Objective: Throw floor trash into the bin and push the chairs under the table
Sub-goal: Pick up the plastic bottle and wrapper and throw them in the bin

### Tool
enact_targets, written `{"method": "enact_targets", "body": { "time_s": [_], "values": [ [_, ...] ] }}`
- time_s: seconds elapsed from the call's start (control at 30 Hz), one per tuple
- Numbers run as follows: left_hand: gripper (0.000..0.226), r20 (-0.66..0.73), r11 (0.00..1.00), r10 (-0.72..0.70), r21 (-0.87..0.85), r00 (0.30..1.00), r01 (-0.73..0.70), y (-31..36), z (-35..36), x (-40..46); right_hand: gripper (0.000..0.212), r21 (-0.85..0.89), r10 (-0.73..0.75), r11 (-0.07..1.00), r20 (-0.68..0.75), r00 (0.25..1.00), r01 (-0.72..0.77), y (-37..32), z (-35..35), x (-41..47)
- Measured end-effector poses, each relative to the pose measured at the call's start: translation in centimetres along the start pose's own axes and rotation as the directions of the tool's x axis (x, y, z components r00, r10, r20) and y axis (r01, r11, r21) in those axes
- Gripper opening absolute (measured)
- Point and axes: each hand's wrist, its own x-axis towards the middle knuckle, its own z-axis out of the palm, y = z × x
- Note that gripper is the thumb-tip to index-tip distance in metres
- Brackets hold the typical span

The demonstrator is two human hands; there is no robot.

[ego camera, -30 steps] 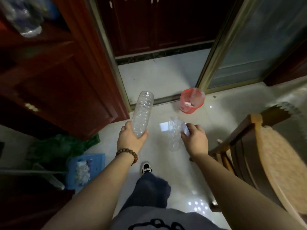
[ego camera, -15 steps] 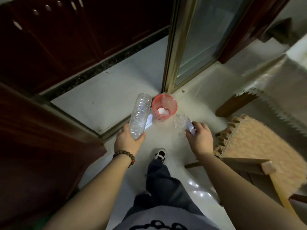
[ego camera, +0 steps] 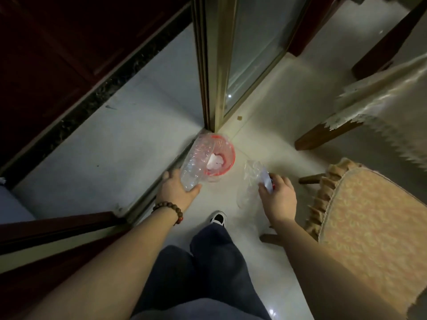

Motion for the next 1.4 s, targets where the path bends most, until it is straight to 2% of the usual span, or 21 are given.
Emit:
{"method": "enact_targets", "body": {
  "time_s": [0.17, 0.33, 0.47, 0.57, 0.7, 0.8, 1.07, 1.23, 1.4],
  "values": [
    [0.063, 0.102, 1.000, -0.023, 0.020, 0.995, 0.021, 0.1, 2.9, 8.3, 0.030, 0.022, 0.057, 0.998, 0.020, 0.998, -0.057, 0.4, 4.3, 5.2],
    [0.056, 0.182, 0.996, -0.068, 0.069, 0.981, 0.056, -1.7, 9.1, 17.6, 0.030, 0.058, 0.095, 0.994, 0.039, 0.995, -0.097, 2.1, 11.4, 10.5],
    [0.066, 0.179, 0.981, -0.030, 0.196, 0.983, -0.006, -3.8, 15.6, 24.9, 0.028, 0.081, 0.132, 0.988, 0.005, 0.991, -0.132, 4.6, 18.2, 14.1],
    [0.070, 0.242, 0.969, -0.018, 0.244, 0.970, -0.043, -5.5, 20.0, 29.1, 0.026, 0.088, 0.176, 0.981, -0.019, 0.984, -0.174, 6.7, 22.7, 15.8],
    [0.071, 0.244, 0.951, 0.015, 0.295, 0.970, -0.089, -7.1, 23.3, 32.5, 0.025, 0.074, 0.207, 0.976, -0.019, 0.978, -0.205, 8.6, 27.0, 16.6],
    [0.078, 0.266, 0.957, 0.051, 0.263, 0.963, -0.123, -7.7, 23.8, 33.5, 0.025, 0.086, 0.205, 0.975, -0.003, 0.979, -0.204, 8.6, 28.7, 17.0],
    [0.072, 0.169, 0.981, 0.120, 0.132, 0.978, -0.143, -9.6, 20.7, 33.3, 0.035, 0.099, 0.109, 0.989, 0.009, 0.994, -0.110, 4.9, 32.8, 22.1],
    [0.072, 0.151, 0.965, 0.197, 0.147, 0.969, -0.219, -10.8, 20.5, 34.3, 0.042, 0.078, 0.072, 0.994, 0.051, 0.996, -0.076, 4.1, 37.4, 27.2],
    [0.073, 0.134, 0.960, 0.228, 0.132, 0.964, -0.245, -11.1, 21.0, 35.4, 0.080, 0.021, 0.074, 0.996, 0.259, 0.963, -0.082, 5.1, 40.9, 29.6]
  ]
}}
